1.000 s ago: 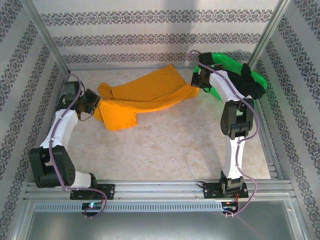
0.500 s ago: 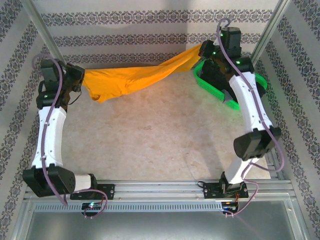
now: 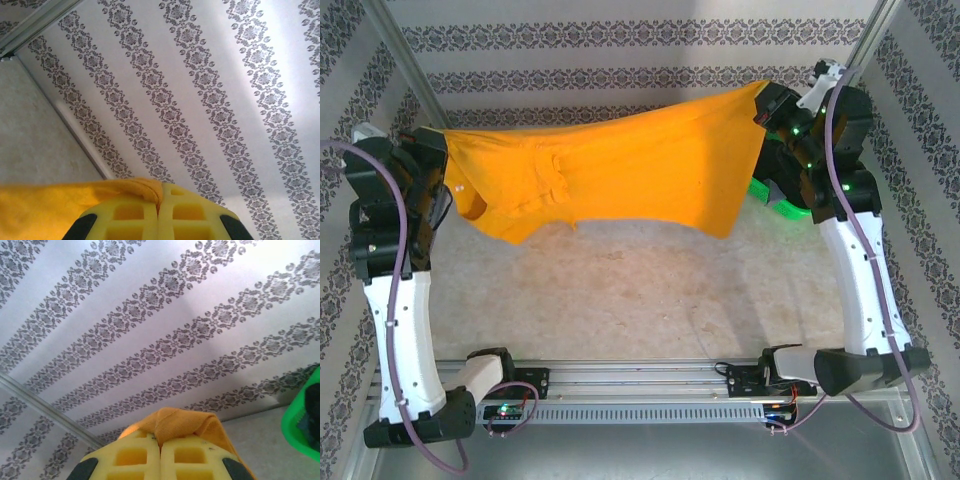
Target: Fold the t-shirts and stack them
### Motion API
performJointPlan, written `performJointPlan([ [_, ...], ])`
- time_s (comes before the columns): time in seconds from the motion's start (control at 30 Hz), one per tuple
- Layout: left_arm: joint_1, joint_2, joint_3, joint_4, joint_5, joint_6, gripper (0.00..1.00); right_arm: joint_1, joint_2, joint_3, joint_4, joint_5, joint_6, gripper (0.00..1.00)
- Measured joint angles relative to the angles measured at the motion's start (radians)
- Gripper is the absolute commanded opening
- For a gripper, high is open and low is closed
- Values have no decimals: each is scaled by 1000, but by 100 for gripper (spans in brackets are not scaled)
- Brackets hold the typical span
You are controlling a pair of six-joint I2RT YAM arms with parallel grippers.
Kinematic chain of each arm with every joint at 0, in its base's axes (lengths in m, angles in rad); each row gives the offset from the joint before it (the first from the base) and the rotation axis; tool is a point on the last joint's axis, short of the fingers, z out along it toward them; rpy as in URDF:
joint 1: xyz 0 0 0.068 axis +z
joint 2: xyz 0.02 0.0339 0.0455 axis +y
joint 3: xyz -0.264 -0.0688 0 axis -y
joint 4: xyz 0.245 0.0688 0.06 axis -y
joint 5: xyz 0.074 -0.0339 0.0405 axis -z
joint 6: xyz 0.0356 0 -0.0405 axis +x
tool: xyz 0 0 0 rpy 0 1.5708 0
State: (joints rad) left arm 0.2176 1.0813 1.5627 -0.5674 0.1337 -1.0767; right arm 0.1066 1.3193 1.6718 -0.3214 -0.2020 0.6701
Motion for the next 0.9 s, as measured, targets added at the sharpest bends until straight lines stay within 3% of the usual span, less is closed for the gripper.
performJointPlan([
  [0.33, 37, 444, 39, 128, 141, -38, 0, 19, 469, 306, 36, -150, 91, 0],
  [0.57, 106, 674, 392, 146, 230, -55, 0, 28, 739, 759, -94, -174, 99, 0],
  [0.67, 127, 691, 578, 120, 237, -53, 0, 21, 755, 883, -147, -171, 98, 0],
  [0.77, 138, 637, 673, 77, 235, -43, 0, 14, 703, 885, -172, -161, 95, 0],
  [0.9, 138, 442, 519, 7, 214, -24, 0, 13, 511, 601, -166, -141, 86, 0],
])
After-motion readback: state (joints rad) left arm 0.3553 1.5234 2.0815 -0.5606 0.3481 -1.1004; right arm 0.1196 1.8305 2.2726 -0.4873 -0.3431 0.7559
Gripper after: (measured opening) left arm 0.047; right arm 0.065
